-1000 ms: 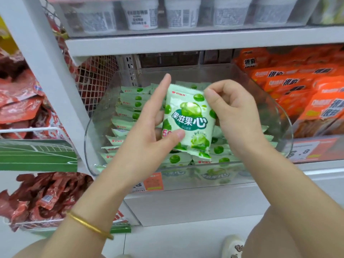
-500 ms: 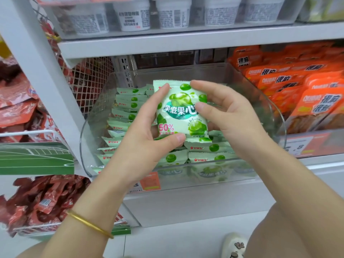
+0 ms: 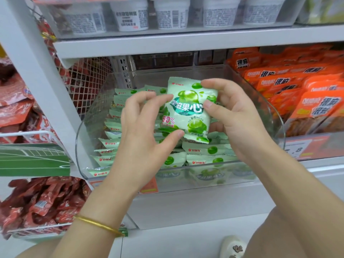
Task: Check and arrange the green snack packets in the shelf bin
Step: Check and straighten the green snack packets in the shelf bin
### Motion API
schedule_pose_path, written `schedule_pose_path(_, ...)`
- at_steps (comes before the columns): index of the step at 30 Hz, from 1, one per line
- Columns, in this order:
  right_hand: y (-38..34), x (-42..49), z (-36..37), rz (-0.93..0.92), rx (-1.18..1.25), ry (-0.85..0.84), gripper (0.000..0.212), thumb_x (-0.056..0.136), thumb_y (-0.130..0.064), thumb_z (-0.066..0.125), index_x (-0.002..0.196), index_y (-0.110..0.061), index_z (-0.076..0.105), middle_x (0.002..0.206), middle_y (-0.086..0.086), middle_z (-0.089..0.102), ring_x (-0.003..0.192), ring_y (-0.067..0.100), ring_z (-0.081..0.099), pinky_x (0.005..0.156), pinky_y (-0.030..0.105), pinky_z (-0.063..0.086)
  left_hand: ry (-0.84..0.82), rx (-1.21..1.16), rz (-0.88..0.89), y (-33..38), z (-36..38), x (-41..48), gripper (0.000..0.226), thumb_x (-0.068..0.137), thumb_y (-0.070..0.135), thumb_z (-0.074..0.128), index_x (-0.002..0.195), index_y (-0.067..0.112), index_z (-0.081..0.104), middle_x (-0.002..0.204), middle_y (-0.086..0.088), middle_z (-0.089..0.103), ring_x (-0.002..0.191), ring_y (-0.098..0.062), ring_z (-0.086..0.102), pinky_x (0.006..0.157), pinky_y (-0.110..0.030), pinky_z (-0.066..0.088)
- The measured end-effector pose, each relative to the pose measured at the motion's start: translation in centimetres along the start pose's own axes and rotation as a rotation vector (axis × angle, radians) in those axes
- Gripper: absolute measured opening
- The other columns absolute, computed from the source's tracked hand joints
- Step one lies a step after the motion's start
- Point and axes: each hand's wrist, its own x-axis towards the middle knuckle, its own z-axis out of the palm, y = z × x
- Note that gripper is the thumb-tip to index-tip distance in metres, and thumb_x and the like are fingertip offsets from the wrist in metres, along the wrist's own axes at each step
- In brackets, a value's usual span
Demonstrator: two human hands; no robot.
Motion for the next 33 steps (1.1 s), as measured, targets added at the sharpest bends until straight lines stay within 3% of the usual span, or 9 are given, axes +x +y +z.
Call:
schedule_pose_path(3, -0.4, -0.2, 0.2, -0.036, 0.007, -0.031, 0.032, 0.092, -0.002, 0.054, 0.118, -0.019, 0.051, 0.110, 0.004, 0.058, 0.071, 0.009, 0.063, 0.051, 0.023, 0.050, -0.009, 0.040, 0.014, 0.3, -0.1, 0.0, 0.045, 0.082, 0.036, 0.057, 0.126, 0.027, 0.055, 0.123, 0.009, 0.043, 0.118, -0.007, 0.039, 0.102, -0.017, 0.030)
schedule_pose_path(6, -0.8, -0.5, 0.9, -0.094, 0.019, -0.058, 0.046, 0.090, 0.001, 0.055, 0.127, -0.023, 0.043, 0.105, 0.003, 0.056, 0.074, 0.007, 0.064, 0.055, 0.022, 0.052, -0.073, 0.009, -0.049, 0.7, -0.1, -0.1, 0.057, 0.084, 0.059, 0.038, 0.133, 0.032, 0.048, 0.128, 0.017, 0.046, 0.121, -0.004, 0.038, 0.098, -0.005, 0.022)
schedule_pose_path(9, -0.7, -0.6, 1.4, -0.115, 0.079, -0.088, 0.059, 0.091, -0.001, 0.055, 0.139, -0.024, 0.028, 0.104, 0.004, 0.055, 0.080, 0.010, 0.065, 0.063, 0.028, 0.056, -0.094, 0.023, -0.077, 1.1, -0.2, -0.2, 0.074, 0.072, 0.070, 0.044, 0.138, 0.039, 0.039, 0.125, 0.031, 0.043, 0.121, 0.004, 0.033, 0.099, -0.012, 0.024)
schedule_pose_path(14, -0.4, -0.4, 2.0, -0.096, 0.114, -0.075, 0.040, 0.091, -0.013, 0.051, 0.130, -0.016, 0.042, 0.106, 0.015, 0.053, 0.076, 0.016, 0.064, 0.063, 0.030, 0.056, -0.032, -0.260, -0.197, 1.5, -0.4, -0.1, 0.023, 0.089, 0.028, 0.061, 0.107, 0.040, 0.056, 0.098, 0.020, 0.064, 0.090, 0.006, 0.057, 0.073, -0.010, 0.044)
schedule_pose_path(18, -0.4, 0.1, 1.1, -0.163, -0.135, 0.009, 0.025, 0.089, -0.019, 0.056, 0.111, -0.029, 0.062, 0.113, 0.003, 0.061, 0.088, 0.010, 0.060, 0.069, 0.022, 0.051, -0.081, -0.478, -0.275, 1.5, -1.2, 0.1, 0.024, 0.089, 0.017, 0.062, 0.109, 0.031, 0.061, 0.105, 0.011, 0.069, 0.097, -0.004, 0.064, 0.087, -0.025, 0.052)
schedule_pose_path(21, -0.5, 0.1, 0.9, -0.092, 0.065, -0.063, 0.024, 0.090, -0.011, 0.056, 0.109, -0.023, 0.063, 0.107, -0.006, 0.068, 0.090, 0.008, 0.064, 0.072, 0.022, 0.052, -0.111, -0.625, -0.261, 1.4, -1.0, 0.1, 0.054, 0.085, 0.011, 0.067, 0.133, 0.022, 0.045, 0.107, 0.003, 0.071, 0.097, -0.011, 0.067, 0.083, -0.028, 0.055)
schedule_pose_path(24, -0.6, 0.1, 1.0, -0.023, 0.127, -0.056, 0.023, 0.087, -0.006, 0.059, 0.105, -0.019, 0.065, 0.105, -0.001, 0.070, 0.087, 0.012, 0.066, 0.068, 0.025, 0.054, -0.181, -0.684, -0.192, 1.4, -1.0, -0.2, 0.081, 0.081, 0.007, 0.067, 0.142, 0.036, 0.023, 0.109, 0.000, 0.071, 0.097, -0.016, 0.068, 0.078, -0.027, 0.055)
schedule_pose_path(28, -0.7, 0.2, 0.8, -0.008, 0.133, -0.012, 0.022, 0.083, -0.007, 0.061, 0.103, -0.016, 0.065, 0.098, 0.000, 0.071, 0.083, 0.013, 0.066, 0.065, 0.025, 0.054, -0.240, -0.542, -0.057, 1.4, -1.1, -0.2, 0.078, 0.078, 0.009, 0.067, 0.139, 0.042, 0.031, 0.141, 0.006, 0.047, 0.126, -0.012, 0.050, 0.103, -0.043, 0.044)
schedule_pose_path(33, -0.7, 0.1, 0.7, -0.012, 0.126, -0.013, 0.022, 0.086, -0.006, 0.059, 0.104, -0.016, 0.065, 0.103, 0.003, 0.069, 0.082, 0.012, 0.065, 0.063, 0.024, 0.053, -0.225, -0.511, -0.059, 1.5, -1.1, -0.2, 0.074, 0.076, 0.012, 0.068, 0.136, 0.040, 0.036, 0.144, 0.016, 0.040, 0.132, -0.004, 0.040, 0.109, -0.041, 0.037)
